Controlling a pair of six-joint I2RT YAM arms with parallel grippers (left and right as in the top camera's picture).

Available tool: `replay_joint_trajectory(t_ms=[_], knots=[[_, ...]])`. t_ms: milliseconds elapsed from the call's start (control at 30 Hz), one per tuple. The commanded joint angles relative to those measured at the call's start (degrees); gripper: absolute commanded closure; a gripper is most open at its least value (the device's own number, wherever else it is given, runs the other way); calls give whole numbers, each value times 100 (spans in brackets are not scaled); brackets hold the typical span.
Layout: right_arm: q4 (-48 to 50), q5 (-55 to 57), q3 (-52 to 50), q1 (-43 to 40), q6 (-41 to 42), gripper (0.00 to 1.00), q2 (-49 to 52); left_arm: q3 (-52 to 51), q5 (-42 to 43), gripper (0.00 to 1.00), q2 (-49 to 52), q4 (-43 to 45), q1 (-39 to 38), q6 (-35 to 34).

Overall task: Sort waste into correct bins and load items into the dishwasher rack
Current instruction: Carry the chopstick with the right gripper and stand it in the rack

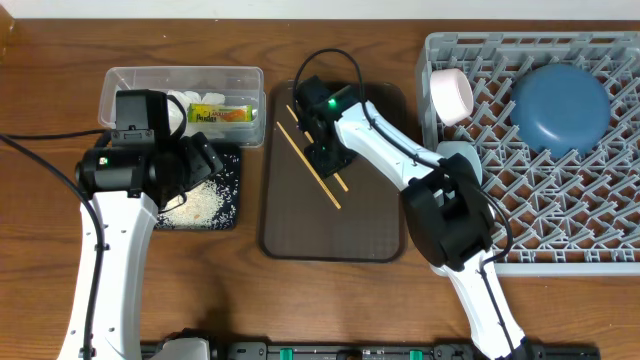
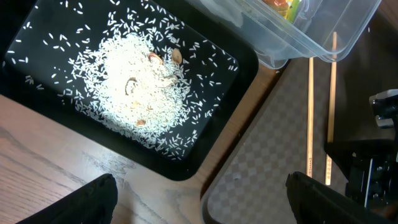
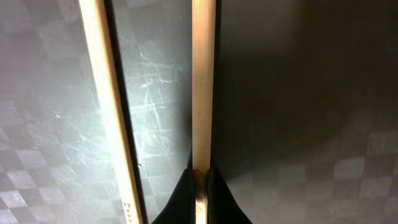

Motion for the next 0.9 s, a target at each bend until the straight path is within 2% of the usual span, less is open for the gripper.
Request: replay_joint_trajectory(t_ms=[0,333,500,667,867], knots=[[-160,46,234,-142,35,99,-7,37,-70,11,44,-13,20,20],[-1316,205,1484,-890,63,99,-1506,37,-70,11,44,-13,20,20],[-2020,619,1484,-1827,319,99,-2295,37,-70,11,44,-13,20,17],[-2721,710,1458,-2992,201,99,-2428,37,-70,11,44,-13,20,20],[-2352,601,778,-3869,-619,99,-2400,37,-70,11,44,-13,20,17]])
